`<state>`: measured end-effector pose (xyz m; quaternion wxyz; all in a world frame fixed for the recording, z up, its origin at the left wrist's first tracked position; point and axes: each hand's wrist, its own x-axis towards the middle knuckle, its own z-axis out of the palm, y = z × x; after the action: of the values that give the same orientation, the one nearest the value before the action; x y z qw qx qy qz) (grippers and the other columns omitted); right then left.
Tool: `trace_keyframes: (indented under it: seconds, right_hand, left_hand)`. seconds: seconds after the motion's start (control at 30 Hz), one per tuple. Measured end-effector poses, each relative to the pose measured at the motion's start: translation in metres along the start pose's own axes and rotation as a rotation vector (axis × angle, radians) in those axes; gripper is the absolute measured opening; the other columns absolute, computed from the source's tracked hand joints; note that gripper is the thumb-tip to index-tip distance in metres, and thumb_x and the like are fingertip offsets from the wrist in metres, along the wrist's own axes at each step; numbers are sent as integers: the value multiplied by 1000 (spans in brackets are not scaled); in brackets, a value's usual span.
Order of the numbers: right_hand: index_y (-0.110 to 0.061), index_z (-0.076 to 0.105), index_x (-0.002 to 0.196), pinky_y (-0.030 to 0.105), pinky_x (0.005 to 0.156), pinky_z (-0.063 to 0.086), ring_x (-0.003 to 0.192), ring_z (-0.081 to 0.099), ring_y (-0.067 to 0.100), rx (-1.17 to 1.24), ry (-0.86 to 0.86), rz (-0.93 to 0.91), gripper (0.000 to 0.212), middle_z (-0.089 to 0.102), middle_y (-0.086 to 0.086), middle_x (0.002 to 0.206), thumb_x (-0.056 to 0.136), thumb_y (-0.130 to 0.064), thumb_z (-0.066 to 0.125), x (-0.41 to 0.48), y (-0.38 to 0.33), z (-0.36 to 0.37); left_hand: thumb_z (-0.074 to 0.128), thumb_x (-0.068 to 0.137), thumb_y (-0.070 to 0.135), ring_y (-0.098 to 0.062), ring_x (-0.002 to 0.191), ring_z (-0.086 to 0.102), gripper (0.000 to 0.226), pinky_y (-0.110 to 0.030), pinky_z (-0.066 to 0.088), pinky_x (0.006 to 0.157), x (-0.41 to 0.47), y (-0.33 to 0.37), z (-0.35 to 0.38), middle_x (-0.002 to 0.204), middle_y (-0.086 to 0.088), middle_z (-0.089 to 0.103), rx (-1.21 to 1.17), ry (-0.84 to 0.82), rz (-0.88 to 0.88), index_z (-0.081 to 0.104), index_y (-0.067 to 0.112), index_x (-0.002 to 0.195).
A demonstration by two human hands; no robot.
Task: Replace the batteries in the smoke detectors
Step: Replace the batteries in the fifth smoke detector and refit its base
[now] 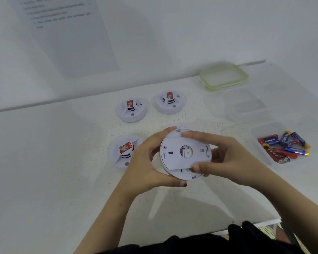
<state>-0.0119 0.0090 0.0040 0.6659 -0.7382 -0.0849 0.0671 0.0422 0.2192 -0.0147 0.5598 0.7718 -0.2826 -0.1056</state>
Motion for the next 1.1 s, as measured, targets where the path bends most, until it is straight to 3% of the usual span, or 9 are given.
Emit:
trace_keyframes:
  seconds: [0.13, 0.27, 0.4, 0.63, 0.73, 0.8, 0.87, 0.9, 1.1]
  right_hand:
    - [-32, 63, 115, 34, 60, 59, 82, 70, 22, -100, 73, -59, 57, 66, -5, 110, 64, -18, 86, 0, 2, 6]
    - [-35, 63, 108, 14, 56, 48, 83, 67, 8, -191, 158, -128, 54, 65, -16, 106, 62, -19, 87, 0, 3, 13]
    - [-30, 63, 108, 8, 57, 46, 84, 66, 2, -192, 201, -192, 51, 64, -18, 105, 62, -20, 83, 0, 3, 19]
    - [-31, 67, 104, 22, 50, 51, 79, 68, 16, 0, 150, -132, 48, 66, -8, 108, 59, -29, 84, 3, 4, 17]
    - [-19, 64, 106, 19, 48, 50, 82, 68, 14, 134, 70, -105, 49, 65, -9, 107, 63, -9, 84, 3, 4, 13]
    - [-20, 62, 107, 33, 53, 56, 95, 66, 18, 158, 28, -104, 48, 63, -10, 111, 65, -9, 82, 2, 5, 11]
    - [-28, 62, 110, 58, 58, 53, 100, 63, 27, 103, 14, -101, 50, 61, -8, 117, 65, -18, 79, 1, 6, 8]
    - [-30, 61, 113, 62, 59, 51, 100, 62, 31, 83, -3, -99, 50, 60, -8, 119, 67, -20, 77, 0, 6, 5]
    - [-28, 51, 132, 44, 80, 56, 114, 57, 30, 179, -184, -20, 53, 56, 1, 130, 82, -15, 64, -5, 3, -8]
  left_hand:
    - [94, 43, 2, -11, 123, 55, 101, -20, 48, 94, -1, 0, 4, 130, 6, 61, -3, 19, 10, 52, 20, 134]
    - [95, 44, 9, -12, 124, 54, 101, -26, 49, 97, -2, 0, 5, 129, 9, 60, 19, 57, 27, 51, 25, 134]
    - [93, 44, 12, -10, 122, 55, 99, -23, 50, 95, -4, 4, 4, 127, 13, 61, 17, 99, 34, 51, 27, 133]
    - [93, 43, 6, -14, 123, 55, 102, -22, 49, 94, -4, 5, -1, 128, 6, 61, -29, 62, 25, 50, 17, 135]
    - [93, 44, 3, -13, 122, 56, 101, -22, 50, 92, -4, 6, -1, 127, 7, 62, -36, 30, 18, 51, 18, 134]
    - [93, 44, 5, -11, 123, 55, 100, -21, 50, 92, -3, 7, 1, 128, 10, 61, -32, 34, 22, 52, 23, 133]
    - [93, 44, 7, -12, 124, 54, 100, -22, 50, 93, -3, 7, 2, 129, 10, 60, -32, 35, 18, 51, 24, 133]
    - [93, 44, 6, -13, 124, 54, 100, -23, 50, 93, -3, 7, 2, 129, 8, 60, -45, 31, 10, 51, 23, 134]
    - [93, 45, 0, -19, 126, 53, 103, -27, 50, 95, -4, 2, -1, 131, 0, 60, -70, -16, -5, 49, 18, 137]
